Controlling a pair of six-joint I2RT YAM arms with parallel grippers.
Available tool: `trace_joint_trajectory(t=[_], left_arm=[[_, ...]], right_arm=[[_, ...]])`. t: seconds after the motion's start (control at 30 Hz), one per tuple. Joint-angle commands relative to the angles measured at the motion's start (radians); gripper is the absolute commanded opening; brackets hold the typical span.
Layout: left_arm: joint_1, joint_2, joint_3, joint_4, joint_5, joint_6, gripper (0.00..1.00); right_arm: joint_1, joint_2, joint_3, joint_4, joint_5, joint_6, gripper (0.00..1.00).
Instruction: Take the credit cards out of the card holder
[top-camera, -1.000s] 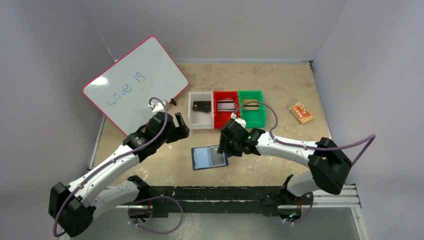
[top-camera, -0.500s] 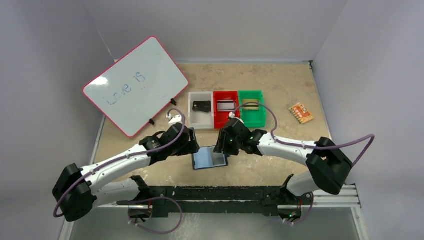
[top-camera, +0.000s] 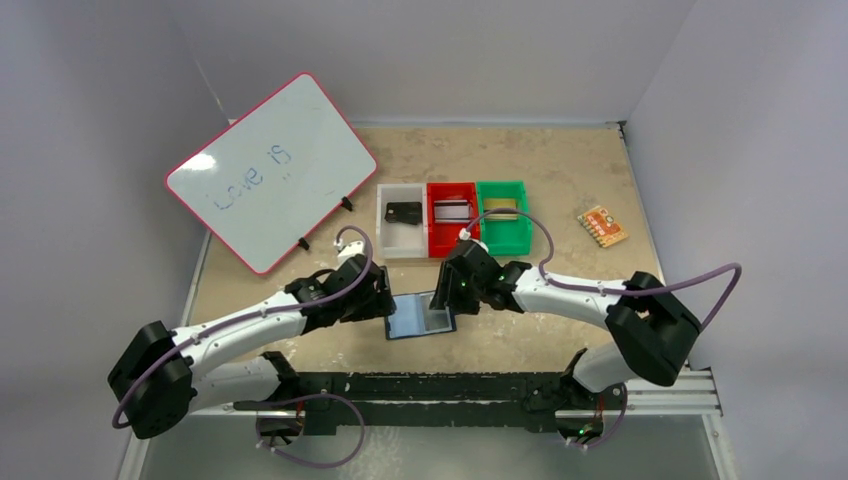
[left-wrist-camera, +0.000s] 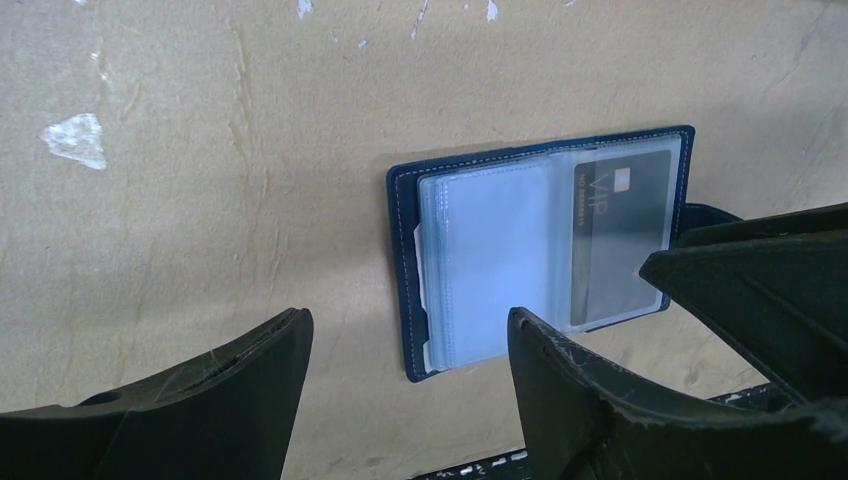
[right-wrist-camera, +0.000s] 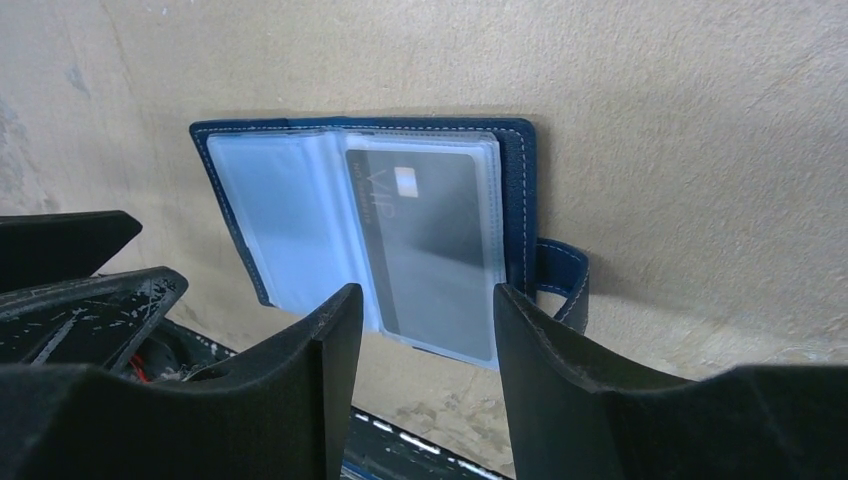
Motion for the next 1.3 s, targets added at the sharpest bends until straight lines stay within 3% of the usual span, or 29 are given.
trace_joint_trajectory(t=[0.0,0.23,0.67,0.8,1.03,1.27], left_arm=[[-0.008,0.027,-0.012,0.057,0.035,-0.005,0.7],[-0.023,0.075,-0.011,0.082,0.044,-0.001,0.65],[-0.037,0.105,-0.005,0.106,0.042,0.002,0.53],[-0.038,0.102,-0.003,0.11,0.037,0.0,0.52],[-0.04,0.097,-0.002,0.098,0.031,-0.002,0.49],[-0.04,0.087,-0.005,0.086,0.026,-0.004,0.44]], right_arm=[[0.001,0.013,-0.012,0.004,-0.004,0.001,0.53],[0.0,0.021,-0.011,0.014,-0.007,-0.002,0.5],[0.0,-0.028,0.003,0.031,-0.037,-0.023,0.29],[0.0,-0.029,0.0,0.045,-0.048,-0.023,0.29],[0.001,0.018,0.008,-0.042,0.017,0.0,0.39],[0.0,0.034,-0.001,0.015,0.019,-0.021,0.36]])
